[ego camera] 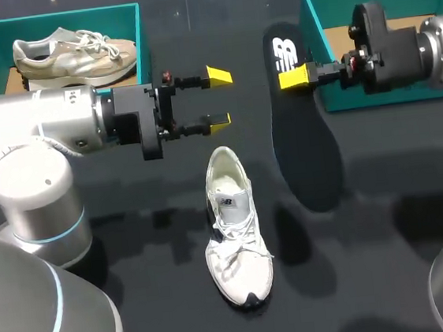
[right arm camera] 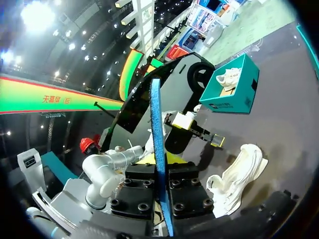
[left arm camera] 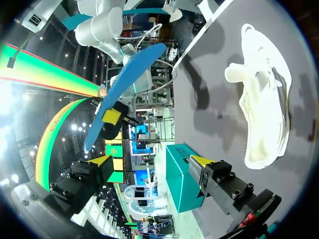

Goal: Take the shoe out of the shoebox, open the shoe tongue, remove and reinsert the insole, then place the shoe into the shoebox

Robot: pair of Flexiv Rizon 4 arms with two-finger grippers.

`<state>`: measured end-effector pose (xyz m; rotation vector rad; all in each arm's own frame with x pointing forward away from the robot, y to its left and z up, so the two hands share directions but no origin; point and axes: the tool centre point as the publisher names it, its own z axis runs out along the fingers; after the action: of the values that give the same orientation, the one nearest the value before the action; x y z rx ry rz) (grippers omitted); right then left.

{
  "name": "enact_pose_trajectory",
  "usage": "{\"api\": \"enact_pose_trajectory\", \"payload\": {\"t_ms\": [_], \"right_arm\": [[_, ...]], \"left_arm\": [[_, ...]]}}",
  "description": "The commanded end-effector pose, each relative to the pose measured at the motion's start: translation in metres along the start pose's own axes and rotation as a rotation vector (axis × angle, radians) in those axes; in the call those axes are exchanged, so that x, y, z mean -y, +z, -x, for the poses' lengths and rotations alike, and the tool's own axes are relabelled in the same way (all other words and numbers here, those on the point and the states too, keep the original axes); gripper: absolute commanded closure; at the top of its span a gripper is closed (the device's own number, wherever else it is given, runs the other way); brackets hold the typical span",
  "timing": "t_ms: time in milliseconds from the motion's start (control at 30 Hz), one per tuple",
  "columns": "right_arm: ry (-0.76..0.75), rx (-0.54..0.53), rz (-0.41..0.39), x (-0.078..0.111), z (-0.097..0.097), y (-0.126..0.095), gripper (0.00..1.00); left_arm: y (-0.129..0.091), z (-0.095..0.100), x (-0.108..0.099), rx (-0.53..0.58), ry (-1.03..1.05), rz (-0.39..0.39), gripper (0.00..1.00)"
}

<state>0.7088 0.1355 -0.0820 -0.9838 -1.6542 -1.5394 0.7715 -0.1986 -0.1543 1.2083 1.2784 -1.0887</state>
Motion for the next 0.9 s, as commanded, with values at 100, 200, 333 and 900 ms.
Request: {"api": "enact_pose_trajectory", "payload": {"t_ms": [100,200,333,900], "right_arm": [[0.007,-0.011,-0.052,-0.031,0.023,0.024,1.00],[0.007,-0.011,-0.052,-0.031,0.023,0.024,1.00],[0.007,-0.011,-0.052,-0.031,0.023,0.024,1.00],[0.250,0.036,-0.042,-0.059,0.075,0.022,1.00]], "left_arm": [[0.001,-0.001,0.000,0.001,0.002,0.001,0.00],[0.001,-0.001,0.000,0.001,0.002,0.001,0.00],[0.001,-0.001,0.000,0.001,0.002,0.001,0.00],[0.001,-0.001,0.000,0.001,0.002,0.001,0.00]]}}
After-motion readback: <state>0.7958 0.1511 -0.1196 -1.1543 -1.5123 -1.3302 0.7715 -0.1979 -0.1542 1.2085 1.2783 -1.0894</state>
